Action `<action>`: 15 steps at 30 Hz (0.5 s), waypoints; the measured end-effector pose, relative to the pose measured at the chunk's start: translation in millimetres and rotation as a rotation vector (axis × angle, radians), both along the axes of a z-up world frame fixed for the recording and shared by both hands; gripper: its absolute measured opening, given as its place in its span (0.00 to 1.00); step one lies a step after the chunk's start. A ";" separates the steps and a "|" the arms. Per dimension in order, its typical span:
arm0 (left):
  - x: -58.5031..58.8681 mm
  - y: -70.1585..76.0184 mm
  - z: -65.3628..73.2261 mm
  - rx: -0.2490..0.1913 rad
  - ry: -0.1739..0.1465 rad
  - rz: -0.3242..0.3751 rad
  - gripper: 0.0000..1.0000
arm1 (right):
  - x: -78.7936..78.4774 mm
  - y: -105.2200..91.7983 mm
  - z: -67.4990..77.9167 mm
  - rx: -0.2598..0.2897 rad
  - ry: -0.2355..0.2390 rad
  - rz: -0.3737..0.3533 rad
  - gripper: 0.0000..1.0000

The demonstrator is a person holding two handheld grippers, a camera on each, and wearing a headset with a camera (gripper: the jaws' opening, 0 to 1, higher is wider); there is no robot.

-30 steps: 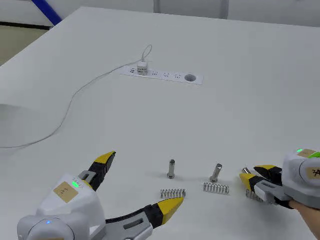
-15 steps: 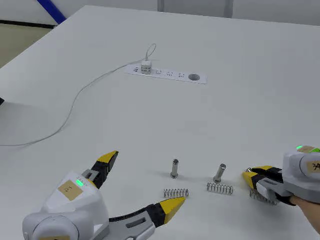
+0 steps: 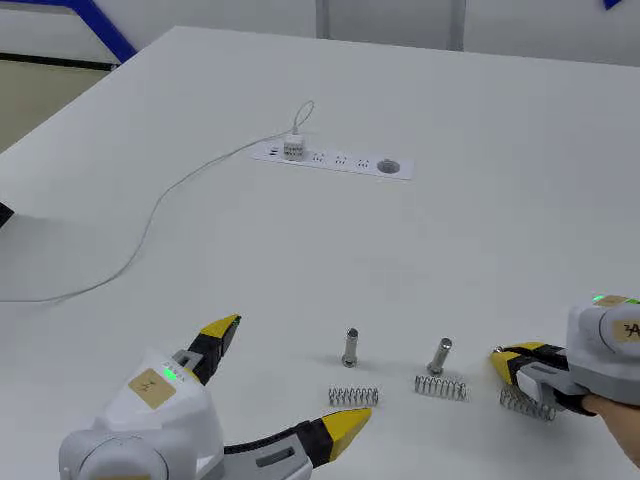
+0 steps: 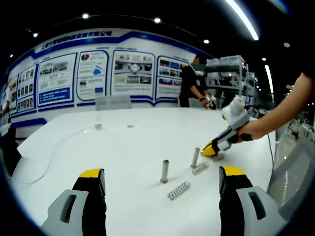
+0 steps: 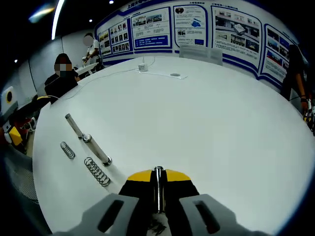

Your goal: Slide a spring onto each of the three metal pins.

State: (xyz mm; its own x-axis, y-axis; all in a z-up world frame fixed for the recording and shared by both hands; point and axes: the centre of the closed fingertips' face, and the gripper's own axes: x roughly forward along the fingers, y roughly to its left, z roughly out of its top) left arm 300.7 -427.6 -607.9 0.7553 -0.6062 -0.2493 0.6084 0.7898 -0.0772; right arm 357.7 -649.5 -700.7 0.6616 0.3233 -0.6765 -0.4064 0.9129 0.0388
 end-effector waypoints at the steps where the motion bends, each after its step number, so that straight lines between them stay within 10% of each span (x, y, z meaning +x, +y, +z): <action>1: -0.3 -0.3 -0.1 0.002 0.000 -0.001 0.98 | 0.0 -0.1 0.1 0.001 0.001 -0.002 0.09; 15: -2.1 -1.8 -2.3 0.027 -0.001 -0.013 0.98 | -1.7 1.0 8.2 -0.012 -0.030 0.017 0.08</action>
